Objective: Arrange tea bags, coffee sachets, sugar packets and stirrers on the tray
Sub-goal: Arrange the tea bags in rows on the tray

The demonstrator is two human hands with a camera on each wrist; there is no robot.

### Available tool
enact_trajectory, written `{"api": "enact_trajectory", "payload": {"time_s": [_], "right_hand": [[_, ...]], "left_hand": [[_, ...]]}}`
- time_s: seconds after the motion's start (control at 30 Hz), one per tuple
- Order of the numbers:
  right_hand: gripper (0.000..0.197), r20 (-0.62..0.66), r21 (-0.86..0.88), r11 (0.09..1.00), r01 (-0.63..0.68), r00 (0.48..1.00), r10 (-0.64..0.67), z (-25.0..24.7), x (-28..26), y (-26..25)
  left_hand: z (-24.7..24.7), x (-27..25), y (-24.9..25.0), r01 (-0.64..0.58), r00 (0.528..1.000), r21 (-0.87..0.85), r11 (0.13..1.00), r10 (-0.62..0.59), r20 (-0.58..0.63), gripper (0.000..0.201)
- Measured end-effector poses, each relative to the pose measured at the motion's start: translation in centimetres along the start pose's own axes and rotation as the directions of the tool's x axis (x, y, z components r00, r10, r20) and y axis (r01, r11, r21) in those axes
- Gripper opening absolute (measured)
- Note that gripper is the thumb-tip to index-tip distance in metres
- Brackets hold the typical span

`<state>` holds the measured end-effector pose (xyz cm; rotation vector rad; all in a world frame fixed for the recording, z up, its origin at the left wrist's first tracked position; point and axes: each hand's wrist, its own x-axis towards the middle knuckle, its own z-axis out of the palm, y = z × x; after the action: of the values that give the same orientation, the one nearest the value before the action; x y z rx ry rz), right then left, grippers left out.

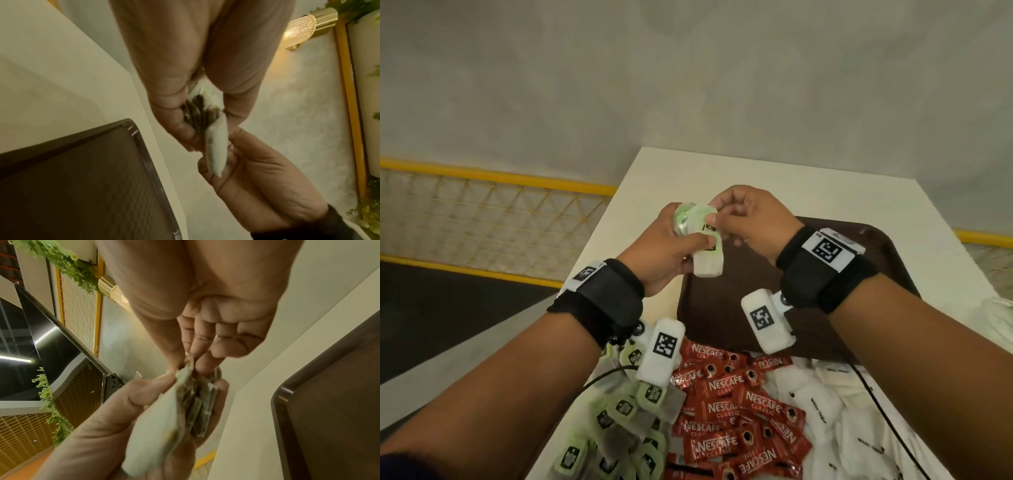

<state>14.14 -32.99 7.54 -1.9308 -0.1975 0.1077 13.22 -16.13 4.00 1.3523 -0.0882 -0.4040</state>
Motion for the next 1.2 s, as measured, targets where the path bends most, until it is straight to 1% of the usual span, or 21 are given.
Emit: {"api": "enact_trajectory", "payload": {"time_s": [0.03,0.1,0.17,0.23,0.27,0.33,0.47,0.6,0.73,0.8,0.87,0.97,1.03,1.13,1.2], "right_hand": [[0.015,-0.036,0.002,1.000,-0.008,0.999,0.008,0.0,0.4,0.2],[0.021,-0.076,0.027,0.997,-0.072,0.994,0.074,-0.2,1.0,0.7],[0.029,-0.008,0.054,0.983,-0.174,0.985,0.174,-0.2,1.5,1.4],[0.029,0.063,0.049,0.969,-0.243,0.969,0.240,0.1,2.0,2.2],[0.026,0.064,0.058,0.965,-0.256,0.966,0.252,0.4,2.3,2.6],[0.020,0.029,0.105,0.960,-0.261,0.965,0.259,0.7,2.9,3.3],[0.017,-0.035,0.227,0.931,-0.287,0.953,0.302,0.6,4.6,4.0],[0.014,-0.034,0.322,0.892,-0.316,0.938,0.344,0.1,6.5,5.0],[0.015,-0.079,0.365,0.868,-0.337,0.918,0.389,-0.6,8.6,6.3],[0.014,-0.130,0.325,0.877,-0.355,0.901,0.413,-0.9,9.7,7.3],[0.012,-0.172,0.246,0.886,-0.393,0.882,0.439,-0.9,10.9,8.4],[0.012,-0.176,0.123,0.879,-0.461,0.861,0.477,-0.5,12.3,9.6],[0.011,-0.169,0.078,0.865,-0.496,0.848,0.502,0.0,13.1,10.1],[0.008,-0.181,0.027,0.851,-0.525,0.835,0.520,0.5,14.1,10.7],[0.009,-0.202,-0.051,0.836,-0.546,0.826,0.527,0.6,14.6,11.0]], "left_hand": [[-0.2,0.4,0.1,-0.006,1.000,-0.016,1.000,0.005,-0.021,0.054],[-0.6,1.4,0.4,-0.026,0.997,-0.038,0.999,0.023,-0.071,0.055],[-1.0,2.4,0.5,-0.052,0.994,-0.036,0.998,0.048,-0.097,0.058],[-1.3,3.3,0.4,-0.068,0.993,-0.033,0.997,0.064,-0.098,0.059],[-1.4,3.8,0.3,-0.070,0.993,-0.036,0.997,0.067,-0.093,0.058],[-1.6,4.8,0.0,-0.066,0.994,-0.055,0.996,0.061,-0.089,0.056],[-2.5,6.7,-0.4,-0.037,0.997,-0.140,0.989,0.027,-0.078,0.054],[-3.7,8.4,-0.6,-0.012,0.998,-0.177,0.984,0.002,-0.057,0.042],[-4.8,10.1,-0.9,-0.014,0.994,-0.187,0.982,-0.006,-0.106,0.045],[-5.4,10.6,-1.2,-0.025,0.989,-0.184,0.983,-0.002,-0.147,0.045],[-6.1,11.1,-1.6,-0.029,0.984,-0.176,0.984,-0.003,-0.177,0.048],[-7.2,11.6,-2.3,-0.012,0.981,-0.165,0.986,-0.020,-0.192,0.050],[-7.8,11.7,-2.7,0.001,0.979,-0.162,0.987,-0.034,-0.200,0.050],[-8.4,12.0,-3.3,0.011,0.978,-0.167,0.986,-0.046,-0.204,0.052],[-8.5,12.1,-3.5,0.014,0.980,-0.176,0.984,-0.049,-0.195,0.051]]}}
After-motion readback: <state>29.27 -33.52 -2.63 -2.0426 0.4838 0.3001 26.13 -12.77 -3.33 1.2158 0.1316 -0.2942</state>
